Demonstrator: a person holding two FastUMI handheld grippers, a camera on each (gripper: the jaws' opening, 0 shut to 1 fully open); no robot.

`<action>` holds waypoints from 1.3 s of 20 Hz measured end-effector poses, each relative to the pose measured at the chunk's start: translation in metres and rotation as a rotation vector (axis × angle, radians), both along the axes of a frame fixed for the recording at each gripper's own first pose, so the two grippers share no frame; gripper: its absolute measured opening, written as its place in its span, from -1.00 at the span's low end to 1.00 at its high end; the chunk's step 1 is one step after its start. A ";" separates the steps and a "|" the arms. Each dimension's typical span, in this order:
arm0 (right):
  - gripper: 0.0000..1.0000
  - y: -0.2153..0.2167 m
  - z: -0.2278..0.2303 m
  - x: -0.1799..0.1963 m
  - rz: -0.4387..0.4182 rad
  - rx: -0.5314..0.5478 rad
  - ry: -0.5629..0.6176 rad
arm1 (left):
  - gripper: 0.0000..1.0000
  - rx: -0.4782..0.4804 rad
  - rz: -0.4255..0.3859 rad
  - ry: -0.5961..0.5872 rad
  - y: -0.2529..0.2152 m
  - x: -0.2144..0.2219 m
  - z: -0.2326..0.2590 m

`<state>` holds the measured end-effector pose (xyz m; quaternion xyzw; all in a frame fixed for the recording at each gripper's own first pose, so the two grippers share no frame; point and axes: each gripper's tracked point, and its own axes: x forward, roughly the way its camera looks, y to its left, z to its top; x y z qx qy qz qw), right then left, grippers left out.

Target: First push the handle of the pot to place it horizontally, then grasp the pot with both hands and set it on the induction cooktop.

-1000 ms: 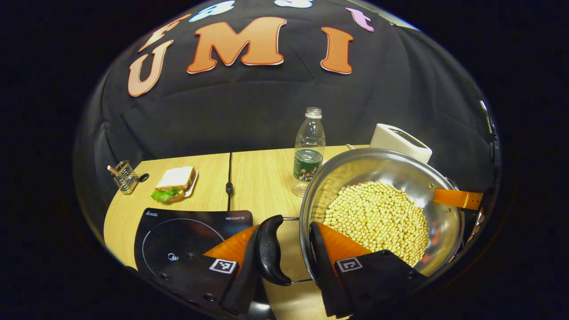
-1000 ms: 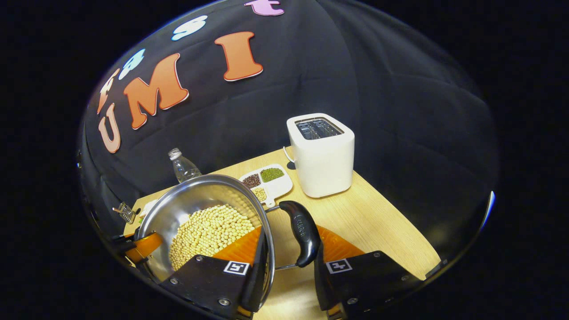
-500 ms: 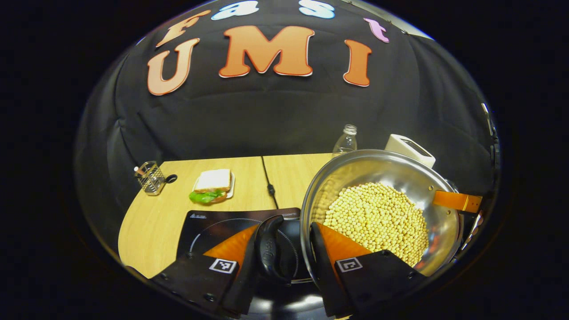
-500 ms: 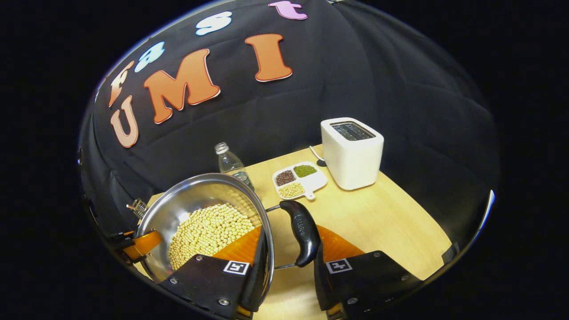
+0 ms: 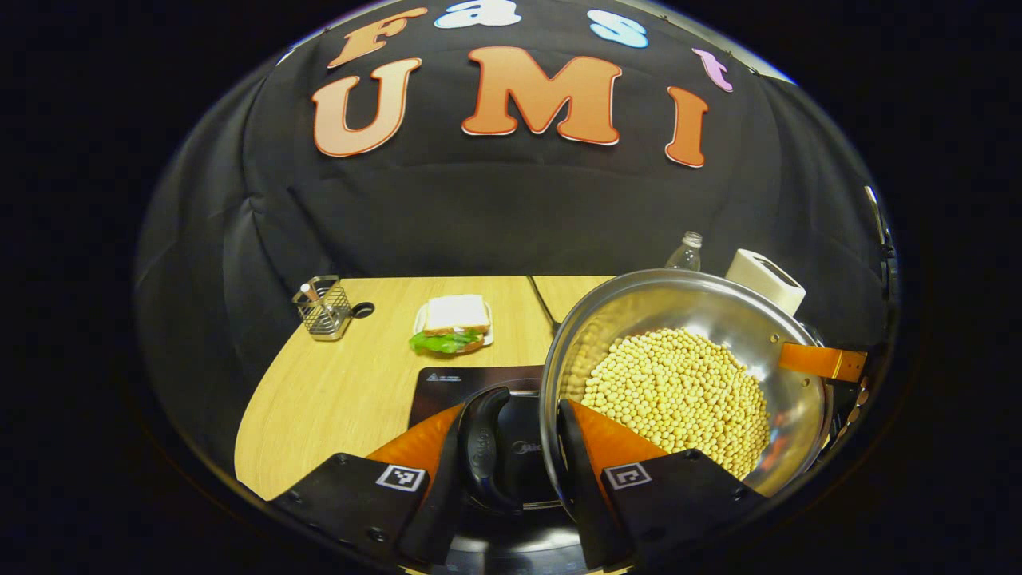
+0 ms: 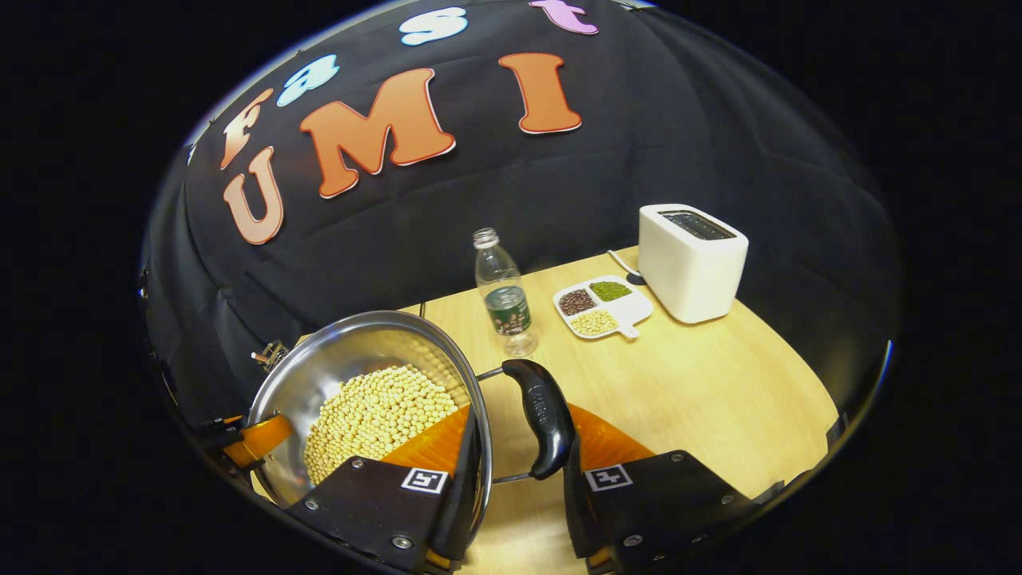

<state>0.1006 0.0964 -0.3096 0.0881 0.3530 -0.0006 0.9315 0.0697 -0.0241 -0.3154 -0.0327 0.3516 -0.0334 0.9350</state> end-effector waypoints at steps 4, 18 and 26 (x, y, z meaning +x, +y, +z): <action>-0.02 0.036 -0.013 -0.003 0.022 0.008 0.017 | 0.34 0.011 0.021 0.015 0.034 -0.005 -0.010; -0.02 0.105 -0.067 -0.018 0.059 -0.003 0.078 | 0.35 0.011 0.052 0.082 0.103 -0.018 -0.065; 0.15 0.104 -0.068 -0.019 0.064 -0.023 0.064 | 0.53 0.097 0.056 0.016 0.112 -0.005 -0.045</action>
